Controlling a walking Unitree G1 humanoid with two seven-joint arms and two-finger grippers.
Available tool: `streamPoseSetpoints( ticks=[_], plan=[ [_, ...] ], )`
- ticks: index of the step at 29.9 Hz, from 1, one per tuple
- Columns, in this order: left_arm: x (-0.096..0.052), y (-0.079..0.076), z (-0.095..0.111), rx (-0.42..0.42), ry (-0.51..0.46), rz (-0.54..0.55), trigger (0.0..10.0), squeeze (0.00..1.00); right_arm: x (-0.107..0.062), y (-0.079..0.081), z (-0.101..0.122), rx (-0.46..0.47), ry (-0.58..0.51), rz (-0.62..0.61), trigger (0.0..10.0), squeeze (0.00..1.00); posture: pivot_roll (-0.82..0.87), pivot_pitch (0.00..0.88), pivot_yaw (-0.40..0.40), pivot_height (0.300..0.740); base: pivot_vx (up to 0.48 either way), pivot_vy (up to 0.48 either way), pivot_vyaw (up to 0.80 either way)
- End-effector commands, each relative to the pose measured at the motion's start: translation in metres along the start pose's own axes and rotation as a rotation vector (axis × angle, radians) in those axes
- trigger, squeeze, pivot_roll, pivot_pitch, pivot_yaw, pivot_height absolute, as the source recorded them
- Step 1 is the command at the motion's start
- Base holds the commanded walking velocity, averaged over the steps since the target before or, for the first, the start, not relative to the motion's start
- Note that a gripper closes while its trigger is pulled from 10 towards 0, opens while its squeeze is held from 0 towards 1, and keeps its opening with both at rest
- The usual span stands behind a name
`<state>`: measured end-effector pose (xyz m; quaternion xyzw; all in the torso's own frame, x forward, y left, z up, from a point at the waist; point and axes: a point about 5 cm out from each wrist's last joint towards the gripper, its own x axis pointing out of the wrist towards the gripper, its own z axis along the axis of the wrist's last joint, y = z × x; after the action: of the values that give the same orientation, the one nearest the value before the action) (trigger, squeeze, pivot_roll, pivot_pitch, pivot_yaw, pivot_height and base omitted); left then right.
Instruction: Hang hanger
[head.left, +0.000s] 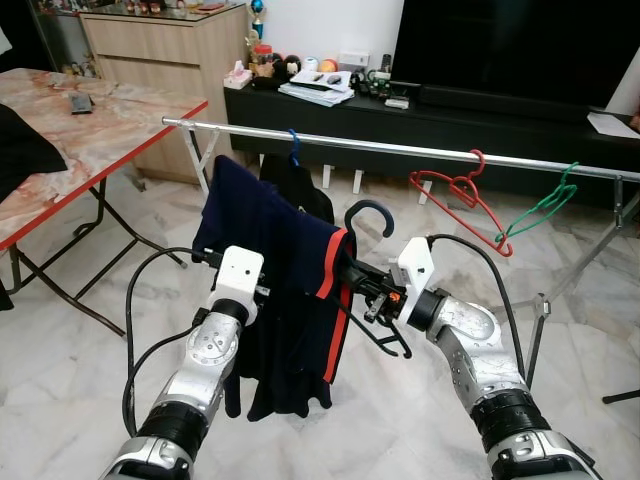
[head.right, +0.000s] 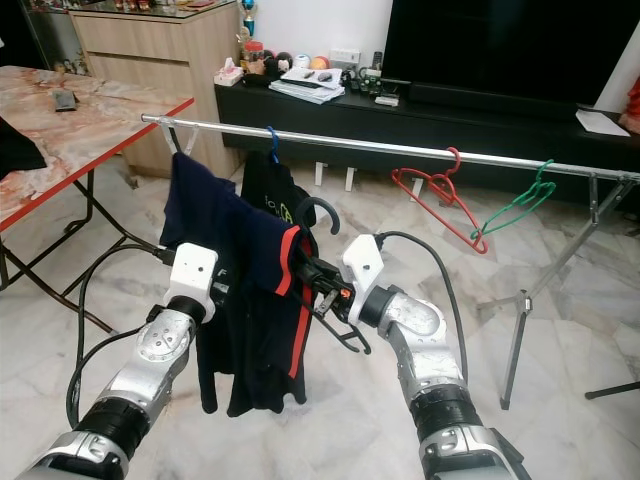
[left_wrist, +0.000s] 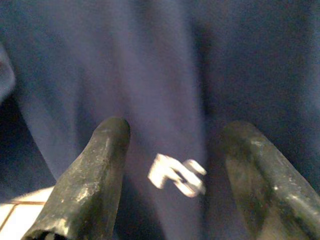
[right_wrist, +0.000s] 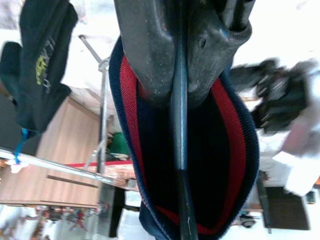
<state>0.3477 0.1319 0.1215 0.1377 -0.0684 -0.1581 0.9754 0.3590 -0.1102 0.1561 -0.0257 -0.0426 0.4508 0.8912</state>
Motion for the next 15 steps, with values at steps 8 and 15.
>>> streamPoseSetpoints(
  ticks=[8, 15],
  plan=[
    [-0.007, -0.027, -0.002, 0.029, 0.018, -0.301, 10.0, 0.0, 0.008, -0.007, 0.019, -0.038, -0.069, -0.052, 0.0, 0.0, 0.1, 0.0, -0.049, 0.74, 0.0, 0.0, 0.0],
    [0.004, -0.039, 0.011, -0.008, -0.024, -0.284, 10.0, 0.0, 0.011, -0.006, 0.023, -0.041, -0.083, -0.039, 0.0, 0.0, 0.1, 0.0, -0.05, 0.74, 0.0, 0.0, 0.0]
  ],
)
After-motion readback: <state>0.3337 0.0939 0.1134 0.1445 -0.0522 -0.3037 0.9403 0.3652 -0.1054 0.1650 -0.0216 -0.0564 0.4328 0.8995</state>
